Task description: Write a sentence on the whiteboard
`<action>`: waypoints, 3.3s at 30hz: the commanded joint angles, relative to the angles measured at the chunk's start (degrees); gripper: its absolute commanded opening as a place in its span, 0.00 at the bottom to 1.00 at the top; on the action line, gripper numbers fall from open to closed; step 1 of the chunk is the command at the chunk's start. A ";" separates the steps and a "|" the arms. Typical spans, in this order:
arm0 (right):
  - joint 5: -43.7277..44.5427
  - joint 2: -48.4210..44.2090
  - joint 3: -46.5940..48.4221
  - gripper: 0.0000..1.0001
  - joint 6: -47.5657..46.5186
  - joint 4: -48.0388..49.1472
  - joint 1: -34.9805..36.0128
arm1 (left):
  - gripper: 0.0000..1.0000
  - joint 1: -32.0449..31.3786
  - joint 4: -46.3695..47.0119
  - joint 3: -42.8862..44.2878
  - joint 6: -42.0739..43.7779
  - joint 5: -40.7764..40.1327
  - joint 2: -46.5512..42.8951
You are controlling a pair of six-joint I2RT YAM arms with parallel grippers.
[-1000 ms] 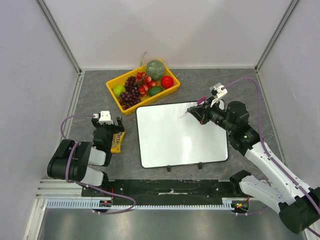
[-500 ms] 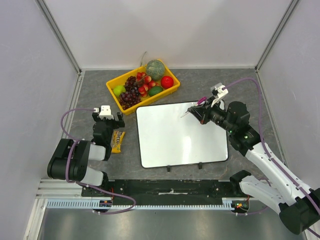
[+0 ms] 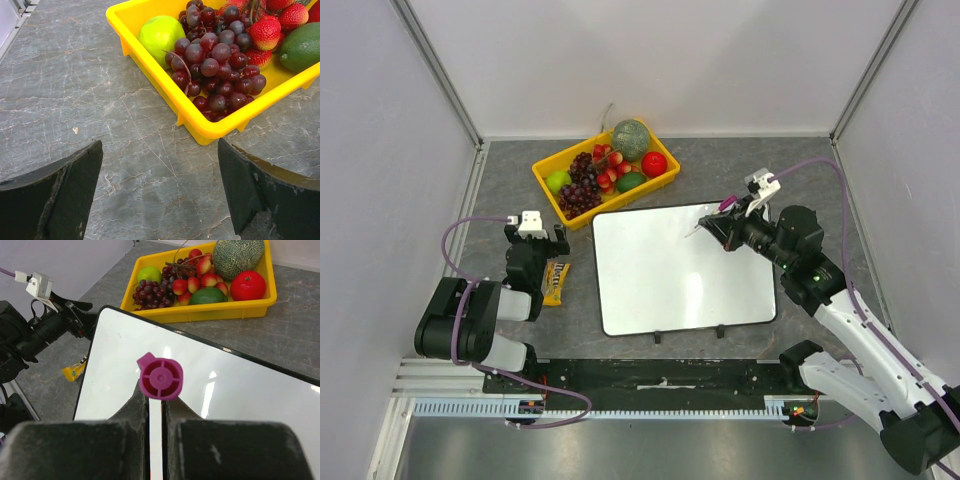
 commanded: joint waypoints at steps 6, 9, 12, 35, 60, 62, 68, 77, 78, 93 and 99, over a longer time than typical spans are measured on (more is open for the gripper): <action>2.71 -1.81 0.79 0.00 -2.49 -2.32 -0.20 | 1.00 0.18 1.46 0.62 2.10 0.47 -0.56; 2.89 -1.81 0.79 0.00 -2.93 -2.76 -0.20 | 1.00 0.27 1.46 0.62 2.01 0.38 -0.56; 3.07 -1.90 0.44 0.00 -2.93 -2.68 -0.20 | 1.00 0.27 1.55 0.62 2.01 0.38 -0.56; 9.03 -7.08 0.79 0.00 -3.54 -4.70 -0.29 | 1.00 0.18 1.55 0.53 2.01 0.46 -0.56; 12.29 -7.35 1.50 0.00 -5.39 -7.33 -0.20 | 1.00 0.27 1.55 0.62 2.01 0.47 -0.56; 12.21 -7.52 1.58 0.00 -5.30 -7.42 -0.29 | 1.00 0.18 1.55 0.62 2.10 0.38 -0.56; 12.03 -7.09 1.50 0.00 -5.22 -7.07 -0.29 | 1.00 0.27 1.46 0.62 2.01 0.38 -0.47; 11.77 -7.17 1.41 0.00 -5.39 -7.07 -0.20 | 1.00 0.27 1.55 0.62 2.01 0.47 -0.56; 11.68 -6.91 1.32 0.00 -5.30 -6.81 -0.20 | 1.00 0.27 1.46 0.71 2.01 0.38 -0.47; 11.50 -5.68 1.76 0.00 -5.04 -6.28 -0.20 | 1.00 0.27 1.55 0.62 2.10 0.38 -0.47; 11.68 -6.73 1.50 0.00 -4.95 -6.54 -0.20 | 1.00 0.18 1.55 0.62 2.01 0.47 -0.56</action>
